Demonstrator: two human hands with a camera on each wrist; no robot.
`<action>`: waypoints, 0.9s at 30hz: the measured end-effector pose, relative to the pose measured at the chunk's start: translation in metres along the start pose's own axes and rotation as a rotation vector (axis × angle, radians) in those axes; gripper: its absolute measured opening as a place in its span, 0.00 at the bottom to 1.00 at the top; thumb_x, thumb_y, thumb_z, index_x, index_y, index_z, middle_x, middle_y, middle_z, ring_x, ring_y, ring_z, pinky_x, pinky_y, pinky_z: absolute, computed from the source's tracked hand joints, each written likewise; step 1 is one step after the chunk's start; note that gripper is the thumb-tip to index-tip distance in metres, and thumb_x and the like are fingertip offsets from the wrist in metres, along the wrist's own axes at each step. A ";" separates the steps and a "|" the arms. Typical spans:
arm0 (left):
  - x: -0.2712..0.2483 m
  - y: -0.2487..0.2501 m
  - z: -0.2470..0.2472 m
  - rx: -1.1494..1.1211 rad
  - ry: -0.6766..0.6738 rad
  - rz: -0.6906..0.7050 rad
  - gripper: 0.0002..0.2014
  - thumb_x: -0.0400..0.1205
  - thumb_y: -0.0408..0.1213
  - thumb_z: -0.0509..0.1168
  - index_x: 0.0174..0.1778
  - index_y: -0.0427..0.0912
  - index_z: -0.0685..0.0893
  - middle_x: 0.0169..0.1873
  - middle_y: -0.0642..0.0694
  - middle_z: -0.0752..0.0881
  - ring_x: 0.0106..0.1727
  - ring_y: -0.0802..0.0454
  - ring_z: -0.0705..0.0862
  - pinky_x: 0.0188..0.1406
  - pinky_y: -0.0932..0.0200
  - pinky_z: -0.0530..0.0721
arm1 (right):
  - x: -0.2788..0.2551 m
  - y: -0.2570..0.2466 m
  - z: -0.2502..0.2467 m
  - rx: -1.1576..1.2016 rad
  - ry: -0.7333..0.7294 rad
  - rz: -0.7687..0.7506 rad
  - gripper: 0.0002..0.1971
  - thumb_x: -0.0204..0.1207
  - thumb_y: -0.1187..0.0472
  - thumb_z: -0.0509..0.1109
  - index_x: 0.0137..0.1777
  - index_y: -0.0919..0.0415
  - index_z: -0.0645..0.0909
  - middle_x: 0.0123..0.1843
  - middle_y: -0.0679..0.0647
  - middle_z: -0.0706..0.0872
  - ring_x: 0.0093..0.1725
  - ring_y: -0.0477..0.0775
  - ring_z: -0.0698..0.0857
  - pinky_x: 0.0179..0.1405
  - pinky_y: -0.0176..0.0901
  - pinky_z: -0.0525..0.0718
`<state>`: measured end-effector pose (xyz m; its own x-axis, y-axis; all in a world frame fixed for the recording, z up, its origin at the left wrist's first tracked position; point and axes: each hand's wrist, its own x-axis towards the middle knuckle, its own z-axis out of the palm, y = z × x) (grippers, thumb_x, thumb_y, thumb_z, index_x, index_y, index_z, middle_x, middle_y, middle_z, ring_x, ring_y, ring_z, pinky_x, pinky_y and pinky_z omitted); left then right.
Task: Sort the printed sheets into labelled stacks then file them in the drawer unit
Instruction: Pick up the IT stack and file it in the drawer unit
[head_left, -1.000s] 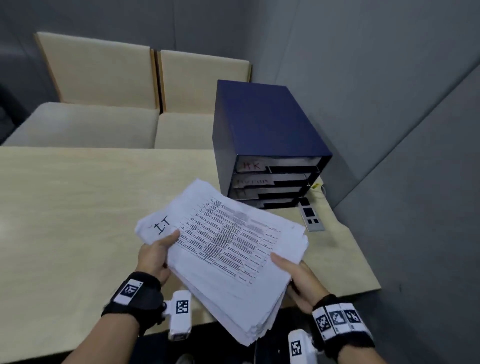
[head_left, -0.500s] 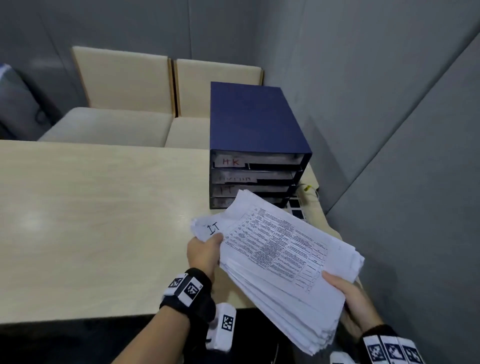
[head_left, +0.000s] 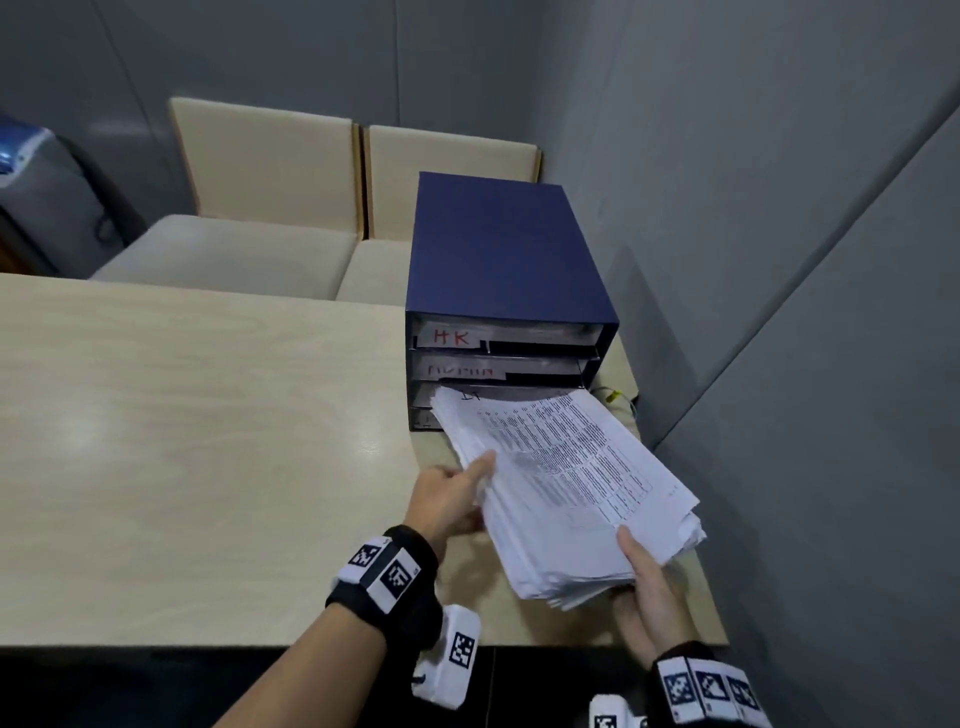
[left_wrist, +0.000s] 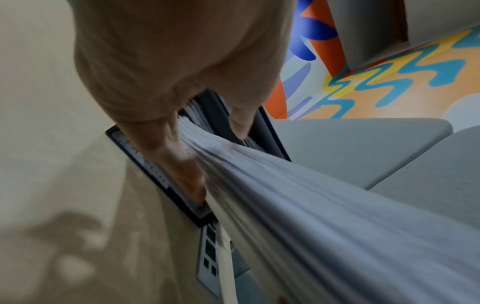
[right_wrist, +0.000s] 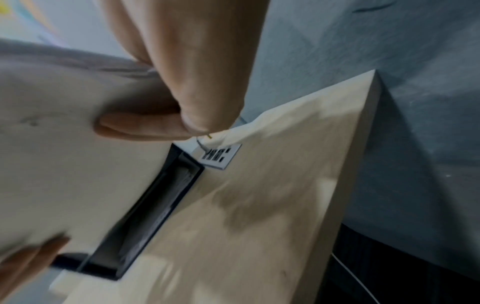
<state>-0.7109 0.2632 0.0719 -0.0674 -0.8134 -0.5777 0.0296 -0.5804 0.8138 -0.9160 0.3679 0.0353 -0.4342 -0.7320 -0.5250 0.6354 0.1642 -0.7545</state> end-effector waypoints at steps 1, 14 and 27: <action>-0.001 -0.006 0.000 0.038 -0.055 -0.024 0.17 0.81 0.48 0.72 0.48 0.35 0.85 0.34 0.45 0.85 0.28 0.49 0.83 0.32 0.57 0.85 | 0.000 0.005 0.006 0.002 -0.006 0.006 0.14 0.84 0.63 0.68 0.68 0.58 0.84 0.64 0.55 0.91 0.58 0.52 0.91 0.55 0.47 0.89; 0.053 0.009 -0.037 0.126 0.008 0.079 0.13 0.86 0.35 0.63 0.65 0.35 0.78 0.56 0.36 0.89 0.46 0.42 0.89 0.31 0.58 0.85 | 0.020 0.028 0.077 -0.111 -0.058 0.272 0.06 0.84 0.75 0.64 0.46 0.71 0.78 0.35 0.60 0.83 0.24 0.48 0.85 0.21 0.33 0.84; -0.011 -0.071 -0.208 0.337 0.033 0.082 0.08 0.85 0.33 0.67 0.45 0.32 0.86 0.39 0.36 0.91 0.35 0.50 0.88 0.31 0.69 0.81 | 0.104 0.025 0.226 -0.008 0.085 0.106 0.08 0.83 0.79 0.63 0.49 0.68 0.78 0.48 0.61 0.82 0.54 0.57 0.83 0.63 0.50 0.87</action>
<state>-0.5051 0.3049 0.0075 -0.0456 -0.8607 -0.5071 -0.2977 -0.4729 0.8293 -0.8010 0.1465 0.0504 -0.4174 -0.6519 -0.6331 0.6757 0.2432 -0.6959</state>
